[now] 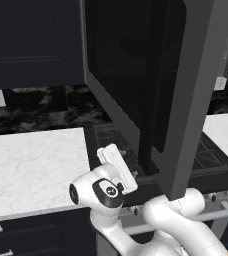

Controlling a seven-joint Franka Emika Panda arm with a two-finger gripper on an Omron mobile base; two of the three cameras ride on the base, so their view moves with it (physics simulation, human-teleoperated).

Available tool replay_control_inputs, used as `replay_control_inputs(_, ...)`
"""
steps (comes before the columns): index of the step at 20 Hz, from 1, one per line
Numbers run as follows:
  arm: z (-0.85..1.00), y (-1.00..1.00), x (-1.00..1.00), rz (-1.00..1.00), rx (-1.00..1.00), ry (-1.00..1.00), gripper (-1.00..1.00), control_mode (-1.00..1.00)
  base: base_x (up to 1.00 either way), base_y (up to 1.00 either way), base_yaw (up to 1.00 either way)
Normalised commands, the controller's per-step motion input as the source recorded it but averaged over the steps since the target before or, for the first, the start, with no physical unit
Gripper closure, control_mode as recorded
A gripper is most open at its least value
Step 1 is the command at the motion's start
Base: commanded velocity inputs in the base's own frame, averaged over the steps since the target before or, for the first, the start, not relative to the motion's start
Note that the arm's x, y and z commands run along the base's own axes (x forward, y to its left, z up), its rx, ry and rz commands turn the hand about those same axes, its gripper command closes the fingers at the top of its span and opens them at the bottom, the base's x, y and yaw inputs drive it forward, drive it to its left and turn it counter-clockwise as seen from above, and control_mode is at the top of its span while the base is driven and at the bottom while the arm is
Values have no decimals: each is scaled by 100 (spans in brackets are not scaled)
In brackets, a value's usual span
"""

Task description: Open the microwave, place the bowl with waffle inside the microwave, then close the microwave door and turn it on.

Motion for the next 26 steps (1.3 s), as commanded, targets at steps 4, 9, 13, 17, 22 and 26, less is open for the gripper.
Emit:
replay_control_inputs(4,32,98,-50,0,-36,-22,-100,-100,0,0,0)
replay_control_inputs(9,33,79,-38,0,-37,-32,-100,-100,0,0,0)
replay_control_inputs(13,56,67,-27,0,-21,-33,-100,-100,0,0,0)
replay_control_inputs(17,77,59,-5,0,-11,-27,-100,-100,0,0,0)
replay_control_inputs(22,81,49,0,0,0,-21,-100,-100,0,0,0)
replay_control_inputs(26,97,7,-1,0,3,-9,-100,-100,0,0,0)
